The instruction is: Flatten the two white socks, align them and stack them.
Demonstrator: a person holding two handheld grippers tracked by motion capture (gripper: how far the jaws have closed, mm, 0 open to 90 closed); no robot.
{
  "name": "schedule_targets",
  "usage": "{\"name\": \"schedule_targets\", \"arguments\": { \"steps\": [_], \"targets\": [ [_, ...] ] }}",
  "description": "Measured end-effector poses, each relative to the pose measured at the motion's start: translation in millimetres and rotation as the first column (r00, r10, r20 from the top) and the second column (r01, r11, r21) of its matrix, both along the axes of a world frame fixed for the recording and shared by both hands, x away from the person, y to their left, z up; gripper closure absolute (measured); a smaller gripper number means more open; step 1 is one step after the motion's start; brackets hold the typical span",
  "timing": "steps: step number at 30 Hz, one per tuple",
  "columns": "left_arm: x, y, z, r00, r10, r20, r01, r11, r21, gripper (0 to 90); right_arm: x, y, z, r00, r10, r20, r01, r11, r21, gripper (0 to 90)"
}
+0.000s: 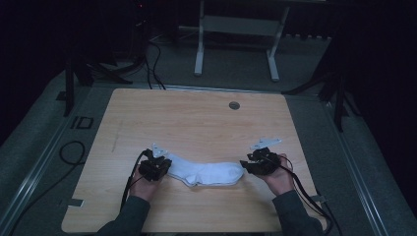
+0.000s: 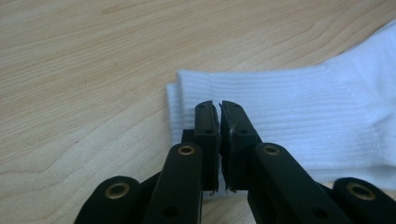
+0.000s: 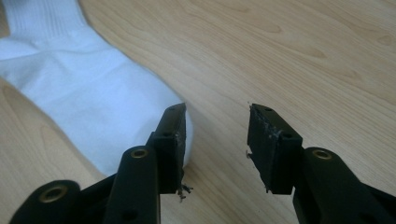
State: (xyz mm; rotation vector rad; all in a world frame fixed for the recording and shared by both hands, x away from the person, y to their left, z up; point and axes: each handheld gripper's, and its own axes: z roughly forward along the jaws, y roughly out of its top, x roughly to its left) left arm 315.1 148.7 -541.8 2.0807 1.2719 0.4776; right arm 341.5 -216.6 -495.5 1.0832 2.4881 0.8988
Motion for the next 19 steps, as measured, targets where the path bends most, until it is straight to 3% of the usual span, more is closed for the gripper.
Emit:
{"name": "schedule_targets", "arguments": {
  "steps": [11,19],
  "targets": [
    [-0.9,12.7,11.9,0.9985,0.032,0.044,-0.031,0.9987,-0.041,89.7,8.6,-4.1,-5.7,0.9989,-0.044,-0.015,0.044,0.9989,0.013,53.9],
    [0.6,21.2,15.3,0.9973,0.056,0.048,-0.054,0.9973,-0.051,89.8,10.8,-12.2,-6.4,0.9979,-0.063,-0.019,0.063,0.9978,0.019,53.9]
  ]
}}
